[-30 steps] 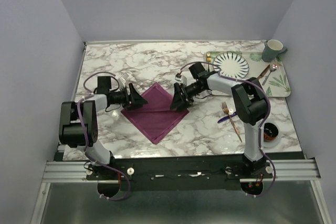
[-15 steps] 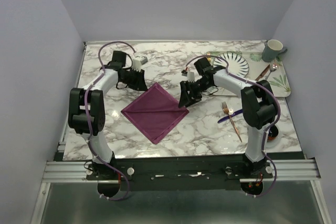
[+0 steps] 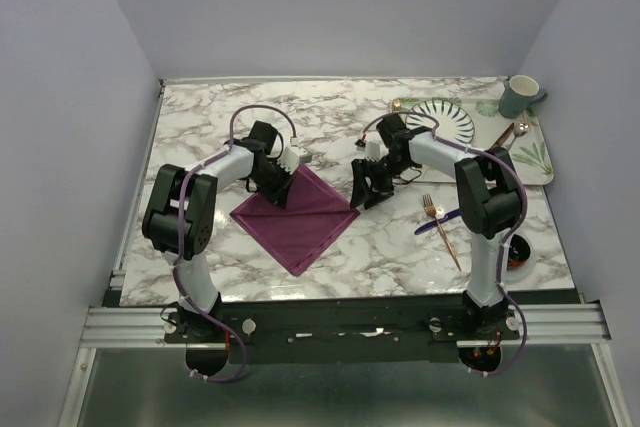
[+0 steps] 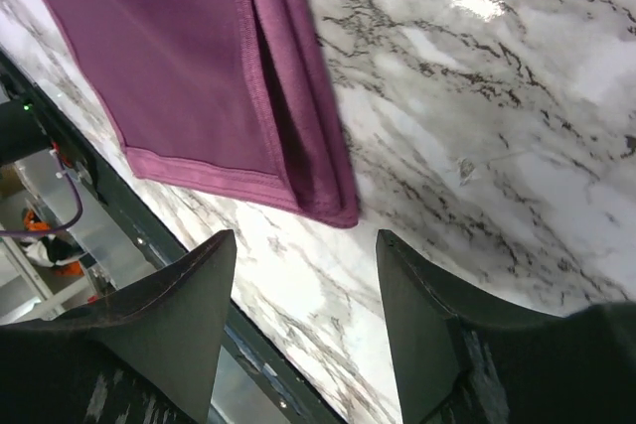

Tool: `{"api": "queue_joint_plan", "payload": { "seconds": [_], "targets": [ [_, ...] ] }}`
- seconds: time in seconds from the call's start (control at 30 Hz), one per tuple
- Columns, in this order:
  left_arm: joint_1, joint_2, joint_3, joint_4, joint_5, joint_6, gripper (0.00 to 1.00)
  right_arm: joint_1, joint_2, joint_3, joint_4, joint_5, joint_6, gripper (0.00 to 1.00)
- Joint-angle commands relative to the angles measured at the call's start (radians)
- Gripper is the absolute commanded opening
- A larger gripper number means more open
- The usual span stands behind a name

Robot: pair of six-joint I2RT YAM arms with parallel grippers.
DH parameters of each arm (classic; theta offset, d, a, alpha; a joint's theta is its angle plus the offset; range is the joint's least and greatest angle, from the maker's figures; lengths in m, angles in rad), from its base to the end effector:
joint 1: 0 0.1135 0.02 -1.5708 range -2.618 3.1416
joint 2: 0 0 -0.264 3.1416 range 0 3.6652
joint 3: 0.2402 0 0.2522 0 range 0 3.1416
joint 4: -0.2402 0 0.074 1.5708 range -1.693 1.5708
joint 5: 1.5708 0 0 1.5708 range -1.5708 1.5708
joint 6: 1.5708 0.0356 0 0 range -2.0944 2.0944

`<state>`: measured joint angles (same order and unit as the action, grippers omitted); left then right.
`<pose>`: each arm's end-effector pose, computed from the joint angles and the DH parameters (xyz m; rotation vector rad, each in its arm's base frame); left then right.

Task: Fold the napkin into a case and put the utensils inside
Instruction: Pick up the upper triangle-folded napkin from the center of the board.

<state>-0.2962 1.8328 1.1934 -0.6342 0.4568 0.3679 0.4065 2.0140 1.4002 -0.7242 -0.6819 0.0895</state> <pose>0.3319 -0.1177 0.1692 0.9920 2.5818 -0.6273 0.3507 0.1754 0.1611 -0.5756 2.8403 1.0790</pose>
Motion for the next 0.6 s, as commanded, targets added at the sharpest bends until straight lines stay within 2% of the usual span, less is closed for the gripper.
{"api": "queue_joint_plan", "payload": {
  "seconds": [0.0, 0.2, 0.3, 0.4, 0.57],
  "targets": [
    [-0.024, -0.001, -0.052, -0.007, -0.041, 0.006, 0.03, 0.003, 0.084, 0.039, -0.023, -0.014, 0.012, 0.67],
    [-0.027, 0.003, -0.048, -0.004, -0.037, -0.004, 0.02, 0.005, 0.163, 0.065, -0.023, -0.103, 0.042, 0.66],
    [-0.027, 0.003, -0.052, -0.005, -0.036, -0.006, 0.02, 0.003, 0.167, 0.068, -0.023, -0.177, 0.053, 0.62],
    [-0.027, -0.001, -0.066, -0.005, -0.035, -0.010, 0.02, 0.003, 0.161, 0.066, -0.023, -0.196, 0.052, 0.55],
    [-0.027, -0.023, -0.110, 0.007, -0.027, -0.027, 0.02, 0.000, 0.153, 0.065, -0.021, -0.174, 0.052, 0.37]
  ]
}}
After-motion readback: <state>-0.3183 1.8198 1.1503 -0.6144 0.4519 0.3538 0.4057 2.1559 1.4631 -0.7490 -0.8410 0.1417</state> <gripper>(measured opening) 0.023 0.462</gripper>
